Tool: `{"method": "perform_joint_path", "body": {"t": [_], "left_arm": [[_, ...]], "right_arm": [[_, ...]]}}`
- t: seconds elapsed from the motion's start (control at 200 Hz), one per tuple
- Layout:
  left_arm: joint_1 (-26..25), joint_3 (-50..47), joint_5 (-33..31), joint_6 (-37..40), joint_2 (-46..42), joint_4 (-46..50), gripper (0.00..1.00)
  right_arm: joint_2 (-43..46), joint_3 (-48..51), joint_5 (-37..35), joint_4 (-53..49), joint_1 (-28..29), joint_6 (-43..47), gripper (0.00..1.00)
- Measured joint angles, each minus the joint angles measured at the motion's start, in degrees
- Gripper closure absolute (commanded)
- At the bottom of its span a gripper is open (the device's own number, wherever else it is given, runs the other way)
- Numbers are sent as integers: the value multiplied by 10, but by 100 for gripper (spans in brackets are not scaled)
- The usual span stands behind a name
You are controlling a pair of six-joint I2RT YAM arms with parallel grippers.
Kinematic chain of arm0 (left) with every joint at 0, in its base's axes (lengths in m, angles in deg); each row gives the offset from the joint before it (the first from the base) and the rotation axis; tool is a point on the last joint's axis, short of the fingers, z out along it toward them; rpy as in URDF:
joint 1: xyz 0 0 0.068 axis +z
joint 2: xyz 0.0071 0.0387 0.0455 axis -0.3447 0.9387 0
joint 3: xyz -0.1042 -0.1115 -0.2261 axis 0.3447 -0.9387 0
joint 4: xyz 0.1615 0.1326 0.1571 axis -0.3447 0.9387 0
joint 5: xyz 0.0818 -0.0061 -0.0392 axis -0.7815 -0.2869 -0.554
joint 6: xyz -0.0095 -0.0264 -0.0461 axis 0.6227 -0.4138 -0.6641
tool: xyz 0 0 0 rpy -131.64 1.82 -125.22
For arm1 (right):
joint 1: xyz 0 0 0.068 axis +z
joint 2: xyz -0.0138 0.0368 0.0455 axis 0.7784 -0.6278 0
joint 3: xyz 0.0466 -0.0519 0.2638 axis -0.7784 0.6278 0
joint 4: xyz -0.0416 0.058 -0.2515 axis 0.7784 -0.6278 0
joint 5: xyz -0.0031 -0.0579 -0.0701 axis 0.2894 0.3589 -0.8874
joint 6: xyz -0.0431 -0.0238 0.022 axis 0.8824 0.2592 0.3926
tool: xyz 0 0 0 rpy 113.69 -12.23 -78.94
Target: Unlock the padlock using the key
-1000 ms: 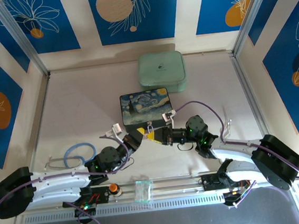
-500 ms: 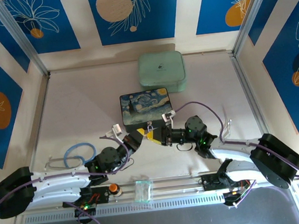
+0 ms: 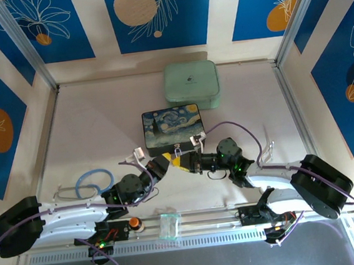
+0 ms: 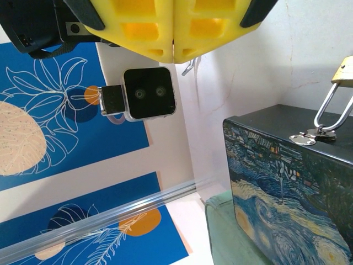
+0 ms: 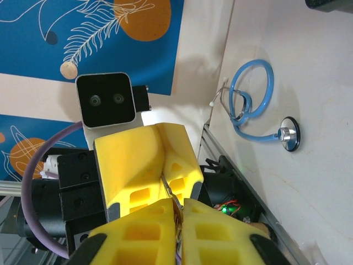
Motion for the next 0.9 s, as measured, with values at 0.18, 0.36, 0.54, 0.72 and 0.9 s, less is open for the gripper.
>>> {"method": "perform_joint_path", "body": {"t": [0.18,0.36,0.54,0.72,0.9], "left_arm": [[0,-3,-2,-1,-1,-1,100],[0,-7,-3,-6,-9,2,64],[0,-9,-26,-8,-70,107,17],[8,27,-42,33,-114,261,5],[39,95,0,120,-64,377,1]], "right_arm": [[-3,0,0,0,0,-2,100],[-3,0,0,0,0,-2,100],[24,0,0,-43,-17,6,100],[90,1,0,-144,-58,28,100],[154,-5,-19,-334,-97,84,100]]}}
